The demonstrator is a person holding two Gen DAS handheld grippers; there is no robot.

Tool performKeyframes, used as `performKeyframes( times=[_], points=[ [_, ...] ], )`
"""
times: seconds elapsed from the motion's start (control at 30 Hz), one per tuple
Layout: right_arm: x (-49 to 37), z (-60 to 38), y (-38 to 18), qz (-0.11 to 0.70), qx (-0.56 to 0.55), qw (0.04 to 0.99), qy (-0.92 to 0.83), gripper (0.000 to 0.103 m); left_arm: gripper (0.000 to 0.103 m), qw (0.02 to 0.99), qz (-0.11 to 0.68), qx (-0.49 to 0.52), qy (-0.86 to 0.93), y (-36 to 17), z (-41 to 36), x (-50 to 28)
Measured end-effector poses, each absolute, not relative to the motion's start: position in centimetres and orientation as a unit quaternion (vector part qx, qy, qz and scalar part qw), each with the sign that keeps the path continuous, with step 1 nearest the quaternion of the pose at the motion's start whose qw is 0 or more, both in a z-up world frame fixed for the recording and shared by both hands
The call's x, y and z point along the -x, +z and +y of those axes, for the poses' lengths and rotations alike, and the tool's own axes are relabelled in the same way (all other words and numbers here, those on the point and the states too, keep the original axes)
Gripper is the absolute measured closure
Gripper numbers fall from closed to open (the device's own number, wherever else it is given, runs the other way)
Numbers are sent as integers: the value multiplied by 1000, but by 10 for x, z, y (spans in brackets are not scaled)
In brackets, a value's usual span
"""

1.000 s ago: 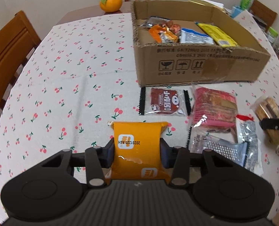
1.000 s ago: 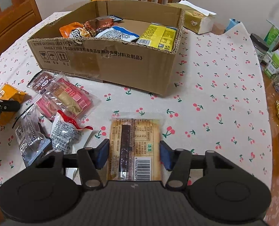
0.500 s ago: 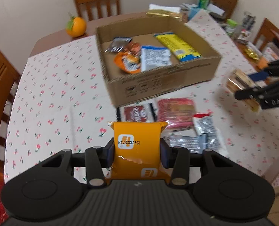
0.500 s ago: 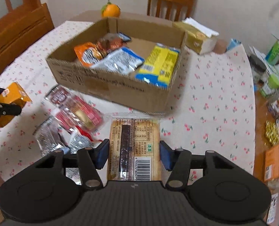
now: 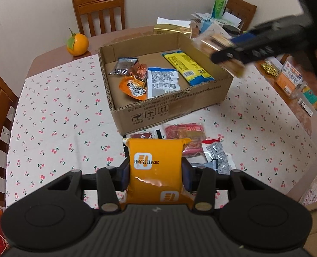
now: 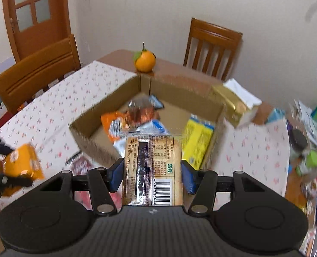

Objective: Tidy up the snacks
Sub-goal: 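Carry the wrapped cake into the box and release it with the right gripper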

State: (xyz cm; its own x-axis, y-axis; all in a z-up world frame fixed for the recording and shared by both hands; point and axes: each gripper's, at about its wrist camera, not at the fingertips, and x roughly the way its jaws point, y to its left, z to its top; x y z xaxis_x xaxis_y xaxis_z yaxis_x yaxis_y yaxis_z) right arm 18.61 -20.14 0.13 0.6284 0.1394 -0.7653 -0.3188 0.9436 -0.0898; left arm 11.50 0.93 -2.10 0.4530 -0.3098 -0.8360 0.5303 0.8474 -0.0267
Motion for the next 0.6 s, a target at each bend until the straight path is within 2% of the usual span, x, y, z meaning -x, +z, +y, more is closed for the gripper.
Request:
performKeyframes(
  times=[0.5, 0.53, 0.57, 0.6],
  points=[
    [-261, -181, -38, 414, 119, 892, 132, 41, 58, 854, 450, -114, -236, -13, 12, -135],
    [-260, -181, -40, 411, 121, 895, 127, 36, 58, 854, 449, -113, -236, -12, 11, -137],
    [-259, -181, -42, 412, 120, 894, 126, 25, 58, 855, 447, -113, -238, -11, 11, -139],
    [-257, -182, -42, 409, 114, 897, 124, 20, 58, 856, 445, -114, -238, -10, 10, -141]
  ],
)
